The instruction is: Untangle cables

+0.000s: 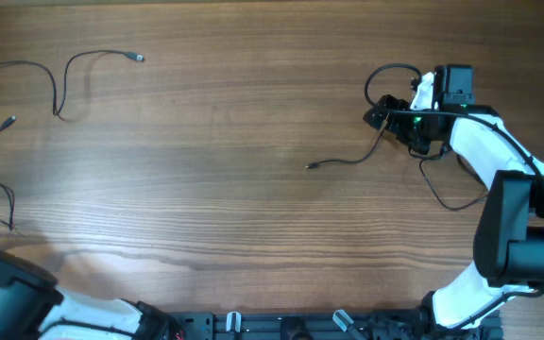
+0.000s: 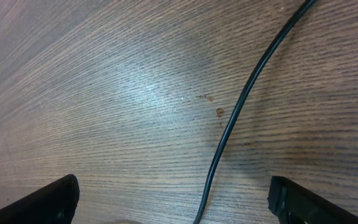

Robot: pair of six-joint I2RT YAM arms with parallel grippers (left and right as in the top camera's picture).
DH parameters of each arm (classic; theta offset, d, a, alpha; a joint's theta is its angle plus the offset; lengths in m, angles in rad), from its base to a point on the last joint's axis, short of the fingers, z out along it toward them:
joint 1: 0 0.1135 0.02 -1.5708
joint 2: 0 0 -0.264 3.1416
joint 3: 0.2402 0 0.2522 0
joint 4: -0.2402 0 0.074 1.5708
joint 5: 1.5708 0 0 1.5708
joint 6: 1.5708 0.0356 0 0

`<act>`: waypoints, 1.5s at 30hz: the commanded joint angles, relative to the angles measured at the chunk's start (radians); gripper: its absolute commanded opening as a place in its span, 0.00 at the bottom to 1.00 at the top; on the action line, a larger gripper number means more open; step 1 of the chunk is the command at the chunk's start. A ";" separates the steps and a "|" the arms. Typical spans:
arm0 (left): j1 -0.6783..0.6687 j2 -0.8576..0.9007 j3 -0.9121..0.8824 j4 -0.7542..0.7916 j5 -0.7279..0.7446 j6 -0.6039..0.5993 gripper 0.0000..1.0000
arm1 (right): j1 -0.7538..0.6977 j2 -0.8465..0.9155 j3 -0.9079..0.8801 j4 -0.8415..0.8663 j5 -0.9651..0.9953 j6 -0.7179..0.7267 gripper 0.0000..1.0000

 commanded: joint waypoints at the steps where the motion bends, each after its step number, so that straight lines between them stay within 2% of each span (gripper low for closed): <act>1: 0.006 0.074 0.001 0.076 0.000 0.084 0.05 | 0.005 -0.021 -0.002 -0.003 0.010 0.005 1.00; 4: 0.006 0.105 0.001 0.114 0.000 0.103 0.08 | 0.005 -0.021 -0.002 -0.003 0.010 0.005 1.00; 5: 0.006 0.111 0.001 0.121 0.000 0.103 0.12 | 0.005 -0.021 -0.002 -0.003 0.010 0.005 0.99; 6: 0.006 0.113 0.001 0.129 0.000 0.102 0.21 | 0.005 -0.021 -0.002 -0.004 0.010 0.005 1.00; 8: 0.006 0.110 0.002 0.141 0.001 0.102 0.62 | 0.005 -0.021 -0.002 -0.005 0.010 0.005 1.00; 9: 0.006 0.108 0.003 0.143 0.000 0.102 0.94 | 0.005 -0.021 -0.002 -0.006 0.009 0.005 1.00; 10: 0.006 0.099 0.013 0.135 0.005 0.101 0.99 | 0.005 -0.021 -0.002 -0.010 0.009 0.005 1.00; 16: 0.006 -0.008 0.093 0.024 0.005 0.098 1.00 | 0.005 -0.021 -0.002 -0.032 0.010 0.005 1.00; 18: 0.006 -0.075 0.108 -0.014 0.050 0.097 1.00 | 0.005 -0.021 -0.002 -0.032 0.010 0.005 1.00; 22: -0.012 -0.200 0.108 -0.063 0.445 0.098 0.99 | 0.005 -0.021 -0.002 -0.031 0.009 0.005 1.00; 24: -0.055 -0.225 0.108 -0.073 0.559 0.099 1.00 | 0.005 -0.021 -0.002 -0.031 0.009 0.005 1.00; 26: -0.125 -0.232 0.108 -0.100 0.597 0.098 0.99 | 0.005 -0.021 -0.002 -0.031 0.009 0.004 1.00; 31: -0.326 -0.232 0.108 -0.144 0.582 0.103 1.00 | 0.005 -0.021 -0.002 -0.005 0.020 0.016 0.99; 35: -0.506 -0.232 0.108 -0.157 0.414 0.102 1.00 | 0.045 -0.021 -0.002 0.024 0.337 0.053 0.98; 38: -0.631 -0.232 0.108 -0.183 0.305 0.102 1.00 | 0.073 -0.029 0.025 0.069 0.389 -0.008 0.99; 42: -0.763 -0.232 0.107 -0.212 0.200 0.102 1.00 | 0.054 -0.123 0.161 -0.135 0.669 0.083 1.00; 45: -0.840 -0.230 0.104 -0.226 0.163 0.102 1.00 | 0.023 -0.193 0.186 -0.207 0.764 0.051 1.00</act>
